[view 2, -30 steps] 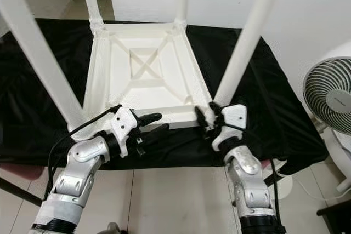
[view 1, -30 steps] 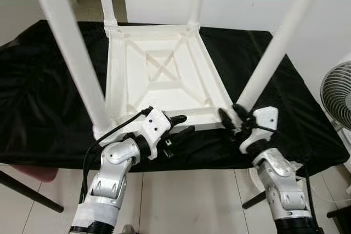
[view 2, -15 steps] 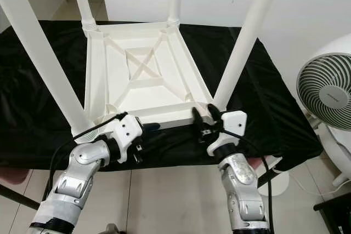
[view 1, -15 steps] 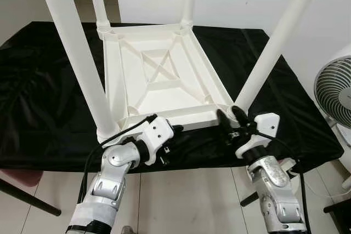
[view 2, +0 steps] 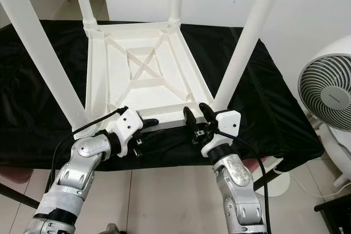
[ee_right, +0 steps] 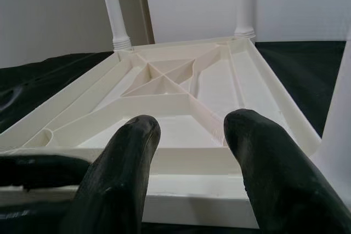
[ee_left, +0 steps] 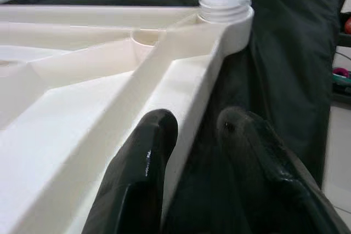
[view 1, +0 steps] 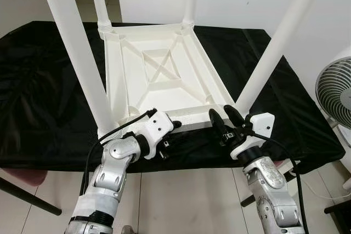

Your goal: Building children table

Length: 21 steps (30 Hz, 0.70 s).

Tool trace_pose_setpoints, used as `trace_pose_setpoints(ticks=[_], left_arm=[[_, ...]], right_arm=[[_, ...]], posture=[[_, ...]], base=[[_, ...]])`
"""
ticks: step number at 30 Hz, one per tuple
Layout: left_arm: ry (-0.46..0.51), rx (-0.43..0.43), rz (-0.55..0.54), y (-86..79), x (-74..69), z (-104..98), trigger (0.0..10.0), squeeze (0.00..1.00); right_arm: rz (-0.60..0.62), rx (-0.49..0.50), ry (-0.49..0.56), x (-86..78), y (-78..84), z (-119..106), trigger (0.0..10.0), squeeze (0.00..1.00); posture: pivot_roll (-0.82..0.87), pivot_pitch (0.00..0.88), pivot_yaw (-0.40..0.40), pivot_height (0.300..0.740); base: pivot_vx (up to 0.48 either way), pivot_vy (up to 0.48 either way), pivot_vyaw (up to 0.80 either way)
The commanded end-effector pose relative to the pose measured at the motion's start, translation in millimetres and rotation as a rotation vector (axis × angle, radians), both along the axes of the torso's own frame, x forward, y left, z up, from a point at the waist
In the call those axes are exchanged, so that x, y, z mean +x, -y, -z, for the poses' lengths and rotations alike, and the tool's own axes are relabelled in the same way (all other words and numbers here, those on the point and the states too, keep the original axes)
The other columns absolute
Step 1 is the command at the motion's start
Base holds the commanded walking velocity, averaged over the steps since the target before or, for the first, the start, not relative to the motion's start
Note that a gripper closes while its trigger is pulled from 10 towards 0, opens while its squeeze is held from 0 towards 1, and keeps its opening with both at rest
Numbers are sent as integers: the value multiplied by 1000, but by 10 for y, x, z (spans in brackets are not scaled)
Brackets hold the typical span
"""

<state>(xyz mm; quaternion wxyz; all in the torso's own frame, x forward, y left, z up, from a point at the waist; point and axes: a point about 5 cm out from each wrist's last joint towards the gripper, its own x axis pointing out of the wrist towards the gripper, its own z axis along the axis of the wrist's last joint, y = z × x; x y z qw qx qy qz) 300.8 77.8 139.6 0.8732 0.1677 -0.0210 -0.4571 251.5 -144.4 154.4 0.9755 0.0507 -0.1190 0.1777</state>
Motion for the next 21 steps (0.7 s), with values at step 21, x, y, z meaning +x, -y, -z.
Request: trace_pose_setpoints(ticks=[21], left_arm=[[28,94,-441,-64,407,72,10000,0]], right_arm=[[134,6,-93,-290,217,165,10000,0]], posture=[[-32,77,37,740]], base=[[0,0,0]])
